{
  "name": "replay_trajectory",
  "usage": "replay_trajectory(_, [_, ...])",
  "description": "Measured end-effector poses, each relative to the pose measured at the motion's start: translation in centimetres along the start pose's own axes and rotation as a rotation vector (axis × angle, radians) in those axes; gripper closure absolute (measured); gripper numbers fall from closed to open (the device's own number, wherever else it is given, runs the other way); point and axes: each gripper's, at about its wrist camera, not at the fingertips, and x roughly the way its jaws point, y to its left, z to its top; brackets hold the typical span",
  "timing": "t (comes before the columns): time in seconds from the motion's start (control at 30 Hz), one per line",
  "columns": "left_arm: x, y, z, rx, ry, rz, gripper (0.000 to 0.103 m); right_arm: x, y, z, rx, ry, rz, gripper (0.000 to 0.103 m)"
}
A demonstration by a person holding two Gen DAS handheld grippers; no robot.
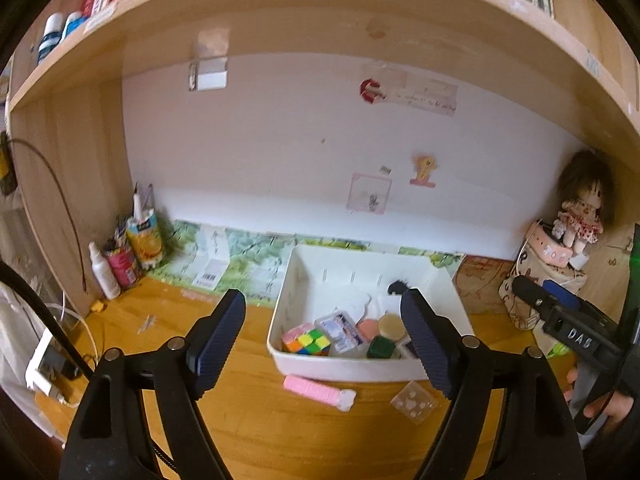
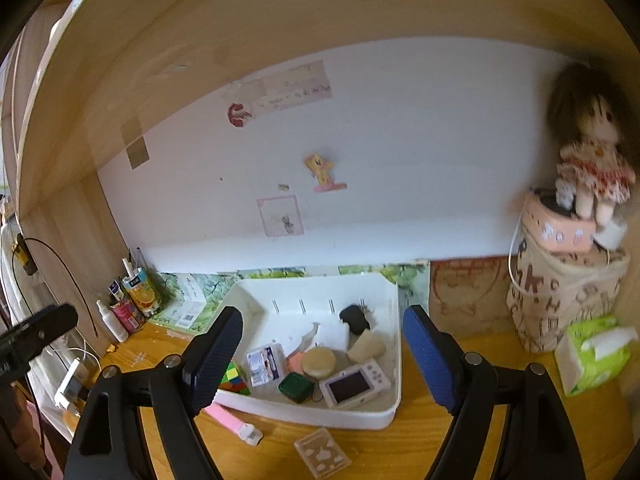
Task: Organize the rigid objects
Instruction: 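Move both tools back toward the pink roller and clear case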
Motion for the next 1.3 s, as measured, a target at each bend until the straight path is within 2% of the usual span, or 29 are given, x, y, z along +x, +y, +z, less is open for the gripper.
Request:
replay_trajectory(0.13, [0.5,0.9,-1.4,-0.036,0.043,-0.002,0.020,0.7,-0.8,-1.4,0.052,0.060,-0.001,0.020])
replay_trajectory(0.4, [2.9,2.0,-3.6,-0.066,0.158,-0.027,0.020,2.5,-1.9,-5.1,0.128,0.198,-0.063,0.020])
replay_trajectory(0.77, [7.2,3.0,-5.6,-0.028,0.355,-0.080,0.020,4.9,-2.8,-9.4,0.325,0.342,-0.132,0.020])
replay_trajectory(1.0, [10.2,3.7,-8.5,0.011,0.539,-0.129,0.020,6.6,-2.2,-12.6,0.443,0.443,-0.182,0.020])
replay_trajectory(1.13, [11.8,4.1,-9.5,0.039,0.618,-0.150,0.020,7.4,-1.3,-14.1,0.468,0.483,-0.205,0.020])
replay_trajectory(1.3, [13.8,4.8,-10.6,0.056,0.677,-0.176,0.018,8.3,0.1,-16.0,0.465,0.542,-0.248,0.020])
